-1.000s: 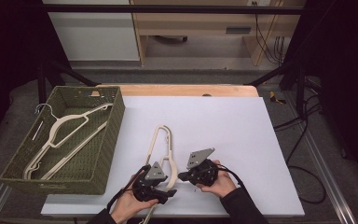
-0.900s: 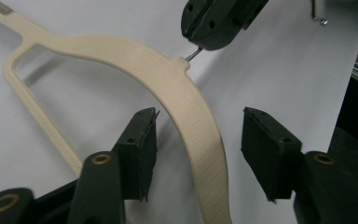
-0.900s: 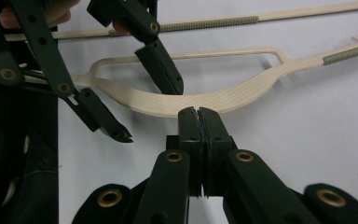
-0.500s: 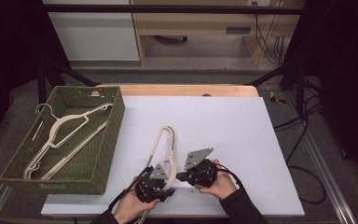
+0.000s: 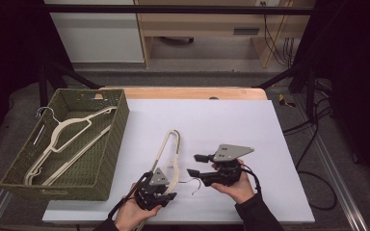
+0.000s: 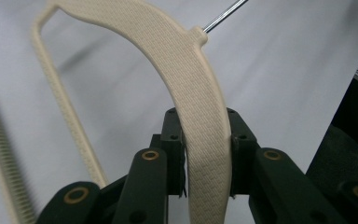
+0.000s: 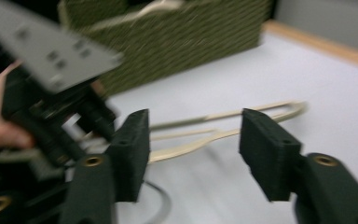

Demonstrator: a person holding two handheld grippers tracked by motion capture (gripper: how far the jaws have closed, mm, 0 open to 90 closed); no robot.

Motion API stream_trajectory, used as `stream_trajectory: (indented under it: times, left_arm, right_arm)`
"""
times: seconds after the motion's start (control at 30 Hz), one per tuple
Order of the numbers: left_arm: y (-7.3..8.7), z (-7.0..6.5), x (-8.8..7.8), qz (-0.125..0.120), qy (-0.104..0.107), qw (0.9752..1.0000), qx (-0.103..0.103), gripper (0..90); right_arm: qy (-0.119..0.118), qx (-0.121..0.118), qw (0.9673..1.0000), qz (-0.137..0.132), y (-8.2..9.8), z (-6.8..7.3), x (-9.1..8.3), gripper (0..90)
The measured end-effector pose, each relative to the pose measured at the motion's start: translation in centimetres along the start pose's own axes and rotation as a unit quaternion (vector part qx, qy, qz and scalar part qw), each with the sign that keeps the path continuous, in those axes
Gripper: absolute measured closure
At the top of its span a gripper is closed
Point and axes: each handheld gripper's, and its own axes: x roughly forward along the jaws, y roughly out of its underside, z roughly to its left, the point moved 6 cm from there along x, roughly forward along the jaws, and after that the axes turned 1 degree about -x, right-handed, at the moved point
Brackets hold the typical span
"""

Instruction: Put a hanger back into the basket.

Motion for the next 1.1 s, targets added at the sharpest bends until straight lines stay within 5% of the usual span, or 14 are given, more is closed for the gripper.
stream_trajectory:
  times: [0.17,0.37,0.7,1.1]
  left_arm:
    - [-0.2,0.5,-1.4,-0.015,-0.014,0.9997,-0.014,74.5]
    - [-0.3,1.5,-3.5,-0.029,-0.036,0.9984,-0.033,76.1]
    - [0.0,4.3,-6.6,-0.052,-0.07,0.9934,-0.074,79.5]
    - [0.3,6.6,-7.8,-0.064,-0.094,0.9868,-0.115,84.0]
  right_arm:
    - [0.073,0.039,0.9952,-0.052,-0.2,-2.8,-3.0,27.3]
    - [0.113,0.058,0.9901,-0.059,0.6,-4.5,-4.6,19.3]
    - [0.132,0.075,0.9872,-0.047,2.0,-5.3,-5.5,13.3]
    - [0.14,0.077,0.9864,-0.037,2.8,-5.8,-6.2,11.5]
